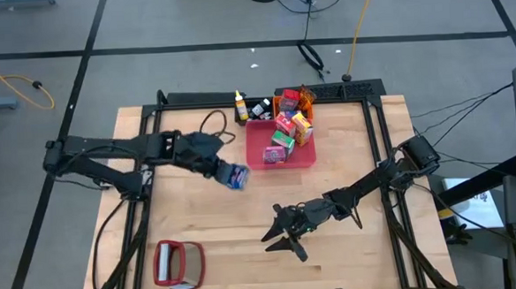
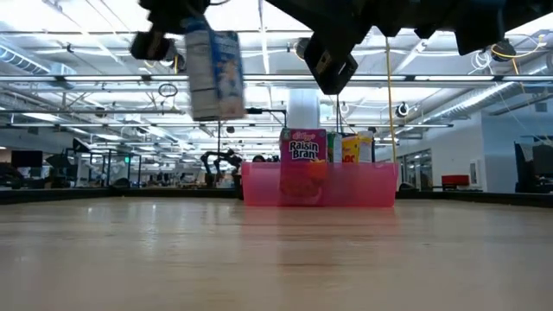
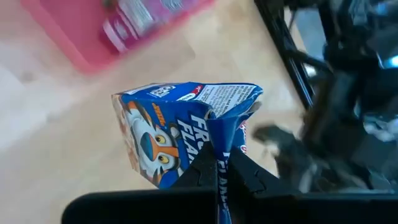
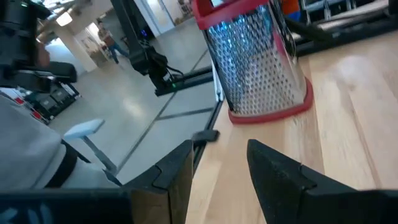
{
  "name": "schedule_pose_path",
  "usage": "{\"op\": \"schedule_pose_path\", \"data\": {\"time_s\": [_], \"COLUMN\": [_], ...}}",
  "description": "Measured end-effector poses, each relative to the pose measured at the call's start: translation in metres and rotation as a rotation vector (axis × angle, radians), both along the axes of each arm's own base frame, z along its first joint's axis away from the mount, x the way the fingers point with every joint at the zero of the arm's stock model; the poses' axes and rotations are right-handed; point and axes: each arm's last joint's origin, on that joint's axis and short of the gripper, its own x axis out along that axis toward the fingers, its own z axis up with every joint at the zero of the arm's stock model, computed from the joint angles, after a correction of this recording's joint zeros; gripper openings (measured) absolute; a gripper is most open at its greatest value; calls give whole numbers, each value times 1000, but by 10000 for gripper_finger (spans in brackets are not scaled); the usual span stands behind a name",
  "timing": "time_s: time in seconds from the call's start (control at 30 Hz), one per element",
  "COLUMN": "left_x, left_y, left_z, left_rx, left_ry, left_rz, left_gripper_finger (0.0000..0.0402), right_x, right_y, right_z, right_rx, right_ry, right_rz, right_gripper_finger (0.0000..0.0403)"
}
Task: Pick & Place Kitchen Items
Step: Put the blue cereal box into the pink bin
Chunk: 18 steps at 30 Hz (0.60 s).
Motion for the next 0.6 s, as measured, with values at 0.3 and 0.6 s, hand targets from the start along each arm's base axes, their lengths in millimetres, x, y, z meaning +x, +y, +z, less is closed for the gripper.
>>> {"op": "schedule_pose_path", "data": {"time_s": [0.3, 0.6], "left_x": [0, 12], "left_y": [48, 87], "left_z": [-5, -8], "left_rx": [43, 53], "left_ry": [15, -70], "left_rz": [157, 263], "left_gripper_finger": [0, 0], "right_x": [3, 8], "right_y": [-6, -17], "right_z": [9, 16], "right_rx": [18, 42], "right_ry": [-92, -160], "right_rz": [-23, -56], "right_gripper_finger": [144, 144]}}
